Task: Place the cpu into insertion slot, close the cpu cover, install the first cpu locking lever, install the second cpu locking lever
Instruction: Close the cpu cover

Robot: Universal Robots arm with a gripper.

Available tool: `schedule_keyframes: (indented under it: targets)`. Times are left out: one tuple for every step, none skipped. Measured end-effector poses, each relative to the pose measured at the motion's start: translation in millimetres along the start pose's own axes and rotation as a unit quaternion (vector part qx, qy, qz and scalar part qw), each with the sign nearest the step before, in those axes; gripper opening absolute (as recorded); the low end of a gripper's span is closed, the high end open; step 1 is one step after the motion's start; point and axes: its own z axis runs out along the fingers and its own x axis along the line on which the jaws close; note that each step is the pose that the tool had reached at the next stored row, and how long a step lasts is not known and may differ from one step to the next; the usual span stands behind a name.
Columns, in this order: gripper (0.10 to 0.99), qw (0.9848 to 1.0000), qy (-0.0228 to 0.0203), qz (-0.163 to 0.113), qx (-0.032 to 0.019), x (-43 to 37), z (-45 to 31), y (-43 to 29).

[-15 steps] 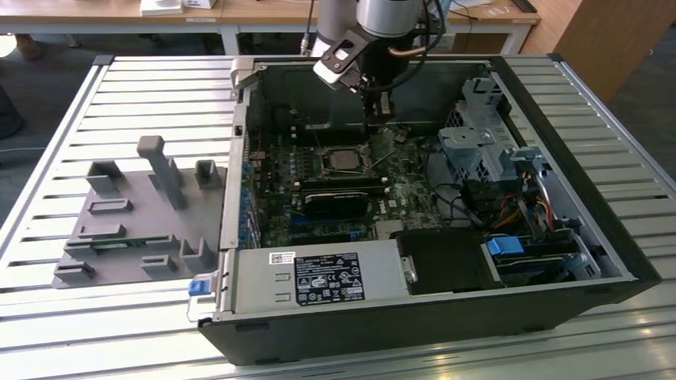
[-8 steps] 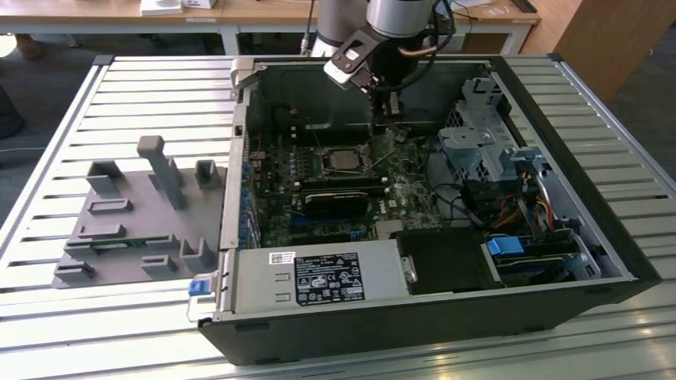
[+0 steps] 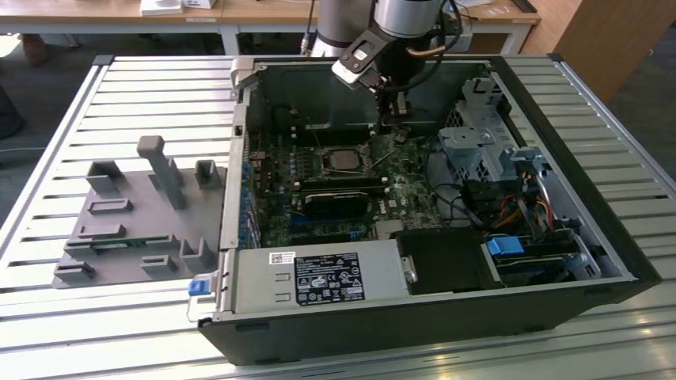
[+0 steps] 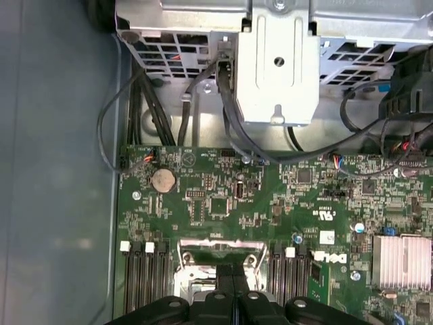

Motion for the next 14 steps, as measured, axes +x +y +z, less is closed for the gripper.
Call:
schedule_keyframes:
  targets:
    - [0.106, 1.0000, -0.0002, 0.000, 0.0000, 0.0, 0.0, 0.4]
    - [0.106, 1.0000, -0.0004, 0.000, 0.0000, 0.0, 0.0, 0.8]
    - [0.106, 1.0000, -0.0005, 0.000, 0.0000, 0.0, 0.1, 1.1]
    - [0.106, 1.0000, -0.0006, 0.000, 0.0000, 0.0, 0.1, 1.5]
    - [0.106, 1.0000, -0.0006, 0.000, 0.0000, 0.0, 0.2, 2.0]
    - [0.106, 1.0000, -0.0008, 0.000, 0.0000, 0.0, 0.2, 2.6]
    - [0.106, 1.0000, -0.0010, 0.000, 0.0000, -0.1, 0.2, 3.6]
    - [0.106, 1.0000, -0.0010, 0.000, 0.0000, -0.1, 0.3, 4.6]
    - [0.106, 1.0000, -0.0009, 0.000, 0.0001, -0.1, 0.4, 5.9]
    - [0.106, 1.0000, -0.0010, 0.000, 0.0002, -0.1, 0.6, 7.3]
    - [0.106, 1.0000, -0.0010, 0.000, 0.0003, -0.1, 0.7, 8.5]
    - [0.106, 1.0000, -0.0011, 0.000, 0.0004, -0.1, 0.8, 9.6]
    - [0.106, 1.0000, -0.0011, 0.000, 0.0005, 0.0, 1.1, 10.8]
    - [0.106, 1.0000, -0.0014, 0.000, 0.0006, 0.1, 1.2, 11.9]
